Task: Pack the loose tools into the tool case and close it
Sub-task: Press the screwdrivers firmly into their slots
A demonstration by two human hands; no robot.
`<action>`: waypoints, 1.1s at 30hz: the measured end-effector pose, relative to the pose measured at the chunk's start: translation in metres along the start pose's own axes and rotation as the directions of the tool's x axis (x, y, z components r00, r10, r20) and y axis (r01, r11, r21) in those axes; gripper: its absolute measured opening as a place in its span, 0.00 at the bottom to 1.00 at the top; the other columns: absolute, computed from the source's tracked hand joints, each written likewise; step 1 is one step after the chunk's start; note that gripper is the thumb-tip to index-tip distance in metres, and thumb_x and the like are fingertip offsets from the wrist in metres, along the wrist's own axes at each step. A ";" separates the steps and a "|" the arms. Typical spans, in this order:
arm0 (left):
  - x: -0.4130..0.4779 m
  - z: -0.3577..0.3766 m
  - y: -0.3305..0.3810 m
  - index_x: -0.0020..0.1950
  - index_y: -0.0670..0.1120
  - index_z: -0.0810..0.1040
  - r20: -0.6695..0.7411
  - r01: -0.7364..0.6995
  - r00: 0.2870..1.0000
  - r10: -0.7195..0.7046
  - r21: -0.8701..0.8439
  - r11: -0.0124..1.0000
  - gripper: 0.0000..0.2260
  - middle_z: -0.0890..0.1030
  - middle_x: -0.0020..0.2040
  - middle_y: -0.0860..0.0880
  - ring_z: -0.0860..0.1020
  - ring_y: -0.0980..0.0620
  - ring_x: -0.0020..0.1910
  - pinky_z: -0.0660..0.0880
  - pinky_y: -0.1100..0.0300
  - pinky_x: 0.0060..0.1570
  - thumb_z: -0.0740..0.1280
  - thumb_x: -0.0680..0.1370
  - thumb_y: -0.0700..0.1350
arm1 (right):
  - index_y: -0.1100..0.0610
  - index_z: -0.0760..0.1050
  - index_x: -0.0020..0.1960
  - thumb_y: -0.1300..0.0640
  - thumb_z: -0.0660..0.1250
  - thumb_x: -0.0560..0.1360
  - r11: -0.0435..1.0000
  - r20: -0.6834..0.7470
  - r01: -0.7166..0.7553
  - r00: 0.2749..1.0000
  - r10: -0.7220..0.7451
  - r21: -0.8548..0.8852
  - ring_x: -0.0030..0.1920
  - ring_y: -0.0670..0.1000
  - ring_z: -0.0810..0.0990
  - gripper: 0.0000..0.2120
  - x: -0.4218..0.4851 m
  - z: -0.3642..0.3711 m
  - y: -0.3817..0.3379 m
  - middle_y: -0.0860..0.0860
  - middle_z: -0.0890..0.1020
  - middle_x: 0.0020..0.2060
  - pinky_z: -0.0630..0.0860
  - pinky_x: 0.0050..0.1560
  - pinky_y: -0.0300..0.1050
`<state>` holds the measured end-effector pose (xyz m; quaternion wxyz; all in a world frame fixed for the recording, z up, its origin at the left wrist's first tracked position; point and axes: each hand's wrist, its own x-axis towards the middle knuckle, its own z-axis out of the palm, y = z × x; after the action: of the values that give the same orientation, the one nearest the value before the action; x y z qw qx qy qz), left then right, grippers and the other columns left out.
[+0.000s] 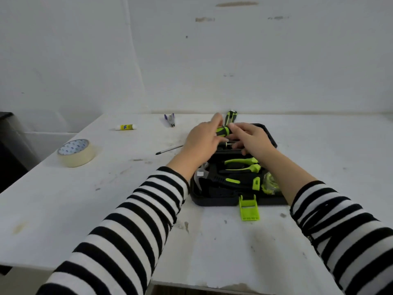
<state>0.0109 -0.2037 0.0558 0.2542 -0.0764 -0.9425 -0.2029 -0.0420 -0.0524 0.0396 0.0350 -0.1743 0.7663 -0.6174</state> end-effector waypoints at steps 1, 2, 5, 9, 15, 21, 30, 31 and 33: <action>0.005 0.006 0.008 0.57 0.44 0.66 0.000 -0.027 1.000 0.027 -0.012 1.000 0.15 0.76 0.39 0.47 0.73 0.47 0.36 0.63 0.57 0.35 0.69 0.76 0.46 | 0.52 0.80 0.54 0.46 0.66 0.77 1.000 0.019 0.004 1.000 -0.004 0.004 0.33 0.45 0.80 0.12 0.000 -0.006 0.001 0.49 0.85 0.40 0.74 0.29 0.38; 0.008 0.012 0.013 0.58 0.44 0.67 -0.004 -0.039 0.999 0.039 -0.026 0.999 0.16 0.76 0.40 0.47 0.73 0.46 0.38 0.63 0.57 0.36 0.69 0.75 0.46 | 0.53 0.81 0.51 0.48 0.67 0.77 1.000 0.018 0.007 1.000 -0.007 0.019 0.34 0.45 0.80 0.10 0.000 -0.012 0.002 0.50 0.84 0.38 0.75 0.31 0.37; 0.011 0.026 0.021 0.61 0.44 0.68 -0.024 -0.030 0.999 0.027 -0.127 0.991 0.18 0.82 0.48 0.43 0.79 0.44 0.46 0.72 0.54 0.43 0.70 0.75 0.44 | 0.55 0.80 0.45 0.54 0.66 0.78 0.996 -0.055 -0.003 0.998 0.008 0.089 0.39 0.47 0.81 0.07 0.004 -0.030 0.007 0.51 0.83 0.37 0.78 0.36 0.37; 0.015 0.040 0.026 0.62 0.45 0.67 -0.030 -0.012 1.000 0.007 -0.177 0.984 0.16 0.81 0.55 0.44 0.79 0.45 0.53 0.75 0.52 0.51 0.68 0.76 0.41 | 0.53 0.79 0.53 0.41 0.63 0.77 0.987 0.052 -0.011 0.998 0.020 -0.162 0.46 0.46 0.82 0.16 0.006 -0.041 0.015 0.49 0.85 0.45 0.78 0.42 0.42; 0.019 0.057 0.027 0.67 0.49 0.64 0.012 -0.043 0.999 0.046 -0.179 0.983 0.27 0.75 0.57 0.48 0.75 0.51 0.49 0.69 0.60 0.45 0.73 0.72 0.47 | 0.53 0.81 0.49 0.51 0.66 0.76 0.999 -0.144 -0.026 0.989 0.020 -0.039 0.39 0.50 0.82 0.08 0.009 -0.037 0.029 0.53 0.84 0.39 0.80 0.42 0.46; 0.016 0.069 -0.017 0.58 0.43 0.75 -0.118 0.221 0.970 -0.210 0.089 0.971 0.15 0.78 0.55 0.45 0.76 0.44 0.54 0.71 0.53 0.50 0.62 0.79 0.53 | 0.53 0.77 0.53 0.51 0.61 0.78 0.972 -0.376 -0.080 0.927 -0.009 -0.219 0.35 0.46 0.76 0.09 0.015 -0.057 0.042 0.51 0.80 0.40 0.72 0.36 0.39; 0.009 0.070 -0.027 0.54 0.44 0.76 -0.195 0.483 0.856 -0.480 -0.032 0.875 0.09 0.77 0.52 0.45 0.76 0.44 0.51 0.70 0.52 0.54 0.64 0.79 0.48 | 0.57 0.77 0.58 0.48 0.57 0.81 0.681 -0.382 -0.189 0.913 -0.143 -0.708 0.57 0.60 0.71 0.16 0.019 -0.050 0.061 0.58 0.79 0.52 0.67 0.56 0.50; 0.009 0.071 -0.027 0.52 0.45 0.77 -0.175 0.468 0.869 -0.463 -0.017 0.884 0.09 0.78 0.51 0.46 0.75 0.45 0.52 0.70 0.53 0.53 0.65 0.78 0.50 | 0.56 0.78 0.57 0.49 0.59 0.80 0.649 -0.381 -0.202 0.913 -0.146 -0.734 0.58 0.60 0.71 0.15 0.020 -0.050 0.062 0.58 0.78 0.54 0.66 0.57 0.49; 0.010 0.072 -0.027 0.46 0.48 0.79 -0.118 0.435 0.897 -0.426 0.063 0.898 0.11 0.78 0.50 0.49 0.75 0.47 0.52 0.67 0.54 0.52 0.67 0.76 0.55 | 0.54 0.78 0.56 0.50 0.62 0.78 0.627 -0.374 -0.213 0.917 -0.136 -0.749 0.59 0.59 0.69 0.12 0.020 -0.050 0.063 0.57 0.76 0.56 0.67 0.59 0.50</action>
<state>-0.0363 -0.1975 -0.0054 0.2535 0.1558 -0.9300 -0.2160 -0.0880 -0.0011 -0.0056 -0.1858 -0.0267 0.9507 -0.2469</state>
